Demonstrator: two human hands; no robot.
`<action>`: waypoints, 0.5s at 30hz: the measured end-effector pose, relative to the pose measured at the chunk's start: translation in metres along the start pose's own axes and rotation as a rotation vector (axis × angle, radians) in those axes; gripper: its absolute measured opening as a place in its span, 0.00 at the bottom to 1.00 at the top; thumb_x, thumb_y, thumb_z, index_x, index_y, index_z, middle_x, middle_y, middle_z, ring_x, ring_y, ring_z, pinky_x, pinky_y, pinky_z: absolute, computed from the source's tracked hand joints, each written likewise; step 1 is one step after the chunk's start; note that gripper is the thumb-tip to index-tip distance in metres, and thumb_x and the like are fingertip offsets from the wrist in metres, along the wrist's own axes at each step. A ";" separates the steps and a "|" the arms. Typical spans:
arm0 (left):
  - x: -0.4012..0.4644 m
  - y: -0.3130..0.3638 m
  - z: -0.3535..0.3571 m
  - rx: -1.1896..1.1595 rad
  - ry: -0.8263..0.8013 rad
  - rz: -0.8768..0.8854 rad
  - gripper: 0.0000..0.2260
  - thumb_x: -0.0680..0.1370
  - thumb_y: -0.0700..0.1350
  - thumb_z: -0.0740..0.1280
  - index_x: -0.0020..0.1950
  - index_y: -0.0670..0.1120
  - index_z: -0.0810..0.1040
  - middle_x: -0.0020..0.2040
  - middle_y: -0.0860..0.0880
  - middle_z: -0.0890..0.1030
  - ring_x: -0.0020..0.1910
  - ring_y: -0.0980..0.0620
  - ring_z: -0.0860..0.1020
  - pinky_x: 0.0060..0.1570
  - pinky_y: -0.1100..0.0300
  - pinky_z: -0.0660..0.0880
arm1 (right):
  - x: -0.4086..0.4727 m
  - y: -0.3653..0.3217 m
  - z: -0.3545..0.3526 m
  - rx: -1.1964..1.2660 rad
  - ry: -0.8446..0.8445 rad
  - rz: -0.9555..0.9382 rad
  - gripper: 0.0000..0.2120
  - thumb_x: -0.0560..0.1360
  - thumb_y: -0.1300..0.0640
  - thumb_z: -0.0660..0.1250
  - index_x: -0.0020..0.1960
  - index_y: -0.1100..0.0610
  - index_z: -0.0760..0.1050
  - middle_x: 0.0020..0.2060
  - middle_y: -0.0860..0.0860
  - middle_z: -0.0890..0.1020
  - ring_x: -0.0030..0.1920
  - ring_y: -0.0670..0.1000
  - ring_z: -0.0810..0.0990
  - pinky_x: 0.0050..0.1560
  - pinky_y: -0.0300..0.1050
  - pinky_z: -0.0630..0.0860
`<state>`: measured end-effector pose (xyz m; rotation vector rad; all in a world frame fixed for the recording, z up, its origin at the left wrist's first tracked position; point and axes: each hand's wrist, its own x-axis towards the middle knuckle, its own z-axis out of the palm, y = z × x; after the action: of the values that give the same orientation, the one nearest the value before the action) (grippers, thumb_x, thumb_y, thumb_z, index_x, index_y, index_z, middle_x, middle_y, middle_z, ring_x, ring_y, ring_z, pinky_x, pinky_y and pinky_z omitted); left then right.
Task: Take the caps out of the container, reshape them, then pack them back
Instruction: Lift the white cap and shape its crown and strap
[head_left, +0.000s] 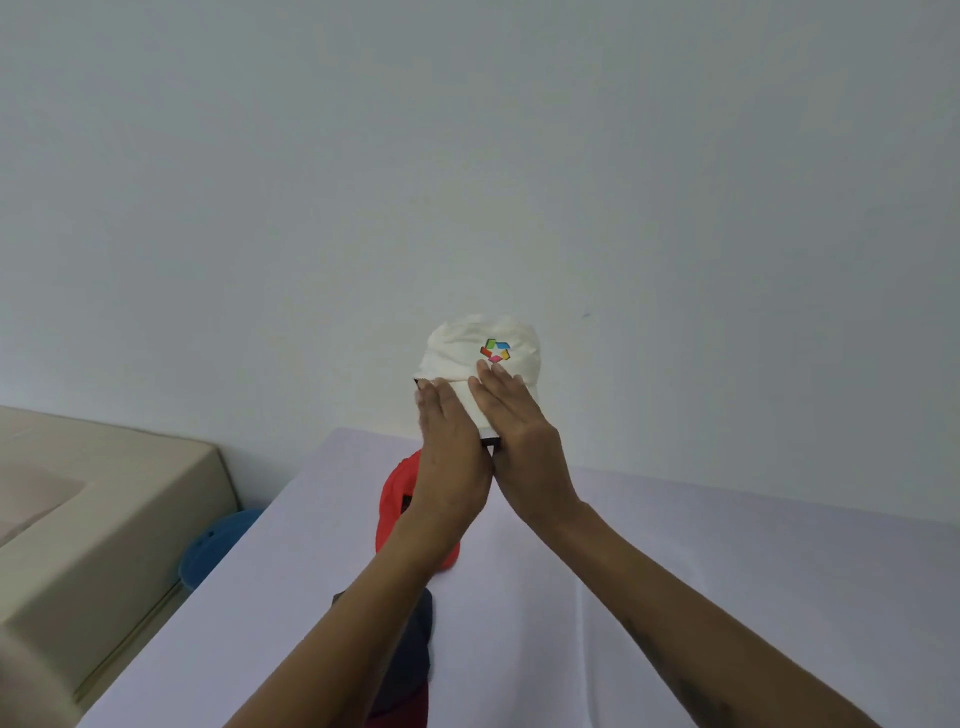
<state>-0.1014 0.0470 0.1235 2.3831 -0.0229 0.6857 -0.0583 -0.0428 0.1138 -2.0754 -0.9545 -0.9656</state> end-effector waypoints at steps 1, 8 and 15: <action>0.003 0.001 0.000 -0.114 -0.003 0.039 0.27 0.77 0.35 0.54 0.77 0.36 0.51 0.76 0.38 0.58 0.77 0.42 0.56 0.76 0.49 0.55 | 0.000 0.001 0.000 0.074 0.028 0.039 0.28 0.68 0.78 0.63 0.67 0.64 0.71 0.69 0.57 0.72 0.72 0.53 0.66 0.74 0.50 0.61; 0.004 0.002 -0.004 -0.165 0.005 0.040 0.30 0.76 0.34 0.52 0.78 0.39 0.46 0.79 0.41 0.50 0.78 0.45 0.49 0.76 0.48 0.52 | -0.004 -0.001 -0.005 0.308 0.031 0.140 0.31 0.70 0.78 0.59 0.72 0.64 0.64 0.74 0.57 0.64 0.76 0.55 0.59 0.74 0.55 0.61; 0.014 0.003 -0.019 0.128 -0.026 0.009 0.32 0.77 0.29 0.53 0.76 0.35 0.39 0.77 0.36 0.40 0.77 0.40 0.38 0.76 0.47 0.40 | 0.003 0.014 -0.003 0.084 -0.021 0.118 0.36 0.69 0.79 0.57 0.75 0.65 0.57 0.76 0.58 0.59 0.77 0.57 0.55 0.71 0.61 0.64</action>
<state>-0.0991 0.0583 0.1445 2.5162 -0.0008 0.6783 -0.0465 -0.0512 0.1144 -2.0502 -0.8581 -0.8303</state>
